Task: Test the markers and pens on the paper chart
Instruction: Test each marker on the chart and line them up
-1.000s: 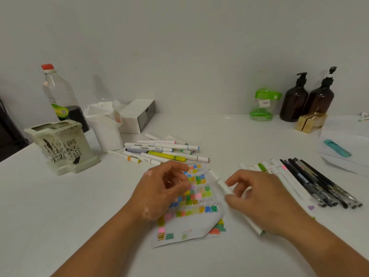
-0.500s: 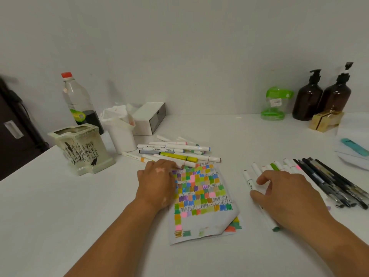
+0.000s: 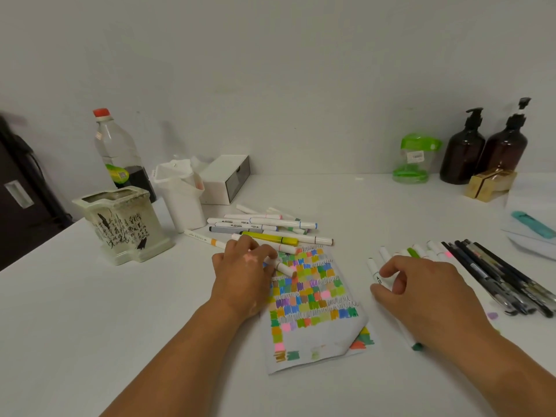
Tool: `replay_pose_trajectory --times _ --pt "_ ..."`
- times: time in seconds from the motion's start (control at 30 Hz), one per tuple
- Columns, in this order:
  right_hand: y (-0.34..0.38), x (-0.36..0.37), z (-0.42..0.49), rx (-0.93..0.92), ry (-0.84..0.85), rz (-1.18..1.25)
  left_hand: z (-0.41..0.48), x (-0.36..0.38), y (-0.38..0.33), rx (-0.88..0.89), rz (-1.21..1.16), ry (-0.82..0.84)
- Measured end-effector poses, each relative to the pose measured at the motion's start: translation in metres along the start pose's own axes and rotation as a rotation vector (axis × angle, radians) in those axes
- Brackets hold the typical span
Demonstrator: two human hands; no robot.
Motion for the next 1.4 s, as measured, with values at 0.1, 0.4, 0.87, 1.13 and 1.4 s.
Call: replay_pose_trajectory --times 0.1,0.4,0.87,1.13,1.4 --pt "0.002 -0.001 -0.001 -0.015 -0.004 0.006 -0.003 0.0 -0.007 0.097 -0.005 0.03" --pt "0.038 0.0 -0.017 -0.338 0.242 0.074 -0.016 -0.03 -0.027 0.045 -0.704 -0.036" --pt "0.043 0.023 -0.019 -0.289 0.27 0.077 -0.025 -0.026 -0.025 -0.34 -1.795 0.392" --pt "0.036 -0.001 -0.011 -0.039 0.07 1.144 -0.033 -0.021 -0.039 -0.095 -1.67 0.55" --pt "0.02 -0.007 -0.007 -0.018 0.003 1.016 -0.04 -0.024 -0.043 0.16 -0.777 0.227"
Point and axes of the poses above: each hand's wrist, its own z-axis towards the middle knuckle, its own x-axis out of the palm, y = z × x, the point moved 5 cm from there along z, towards the middle knuckle, and after that the axes turned 4 degrees about -x, right-handed, at the moved point
